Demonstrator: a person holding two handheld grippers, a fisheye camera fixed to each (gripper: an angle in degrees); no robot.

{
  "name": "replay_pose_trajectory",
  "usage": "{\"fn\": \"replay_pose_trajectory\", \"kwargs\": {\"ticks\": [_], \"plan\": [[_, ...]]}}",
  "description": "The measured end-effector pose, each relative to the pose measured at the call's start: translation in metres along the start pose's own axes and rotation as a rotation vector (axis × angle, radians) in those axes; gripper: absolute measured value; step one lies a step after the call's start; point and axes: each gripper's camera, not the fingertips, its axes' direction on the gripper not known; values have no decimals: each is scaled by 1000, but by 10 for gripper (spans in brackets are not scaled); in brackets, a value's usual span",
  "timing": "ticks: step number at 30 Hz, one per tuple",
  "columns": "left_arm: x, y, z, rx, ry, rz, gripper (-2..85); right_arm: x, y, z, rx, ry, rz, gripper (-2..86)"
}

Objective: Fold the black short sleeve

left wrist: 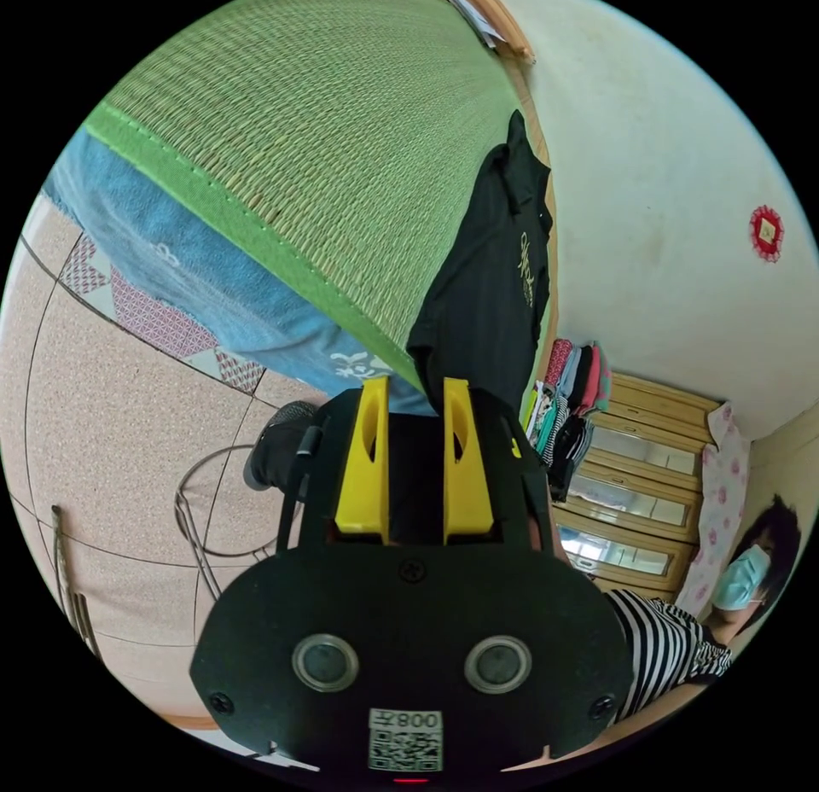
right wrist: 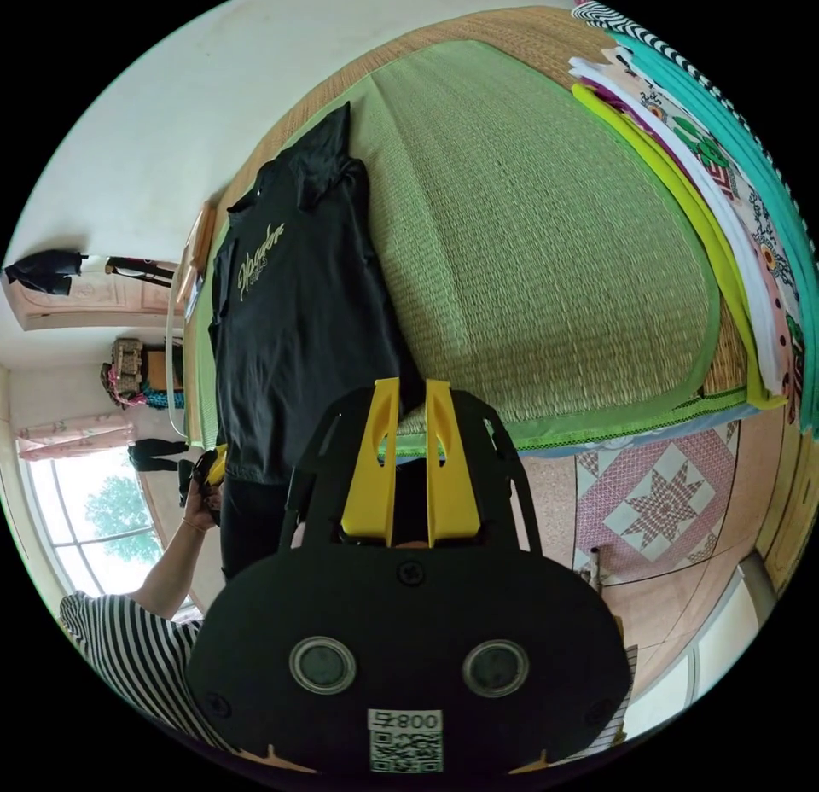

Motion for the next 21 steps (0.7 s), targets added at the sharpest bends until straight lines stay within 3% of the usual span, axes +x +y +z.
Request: {"fn": "replay_pose_trajectory", "kwargs": {"ticks": [21], "plan": [[-37,19,22,46,162,33,26,77,58,28,10,-234,-9,14]]}}
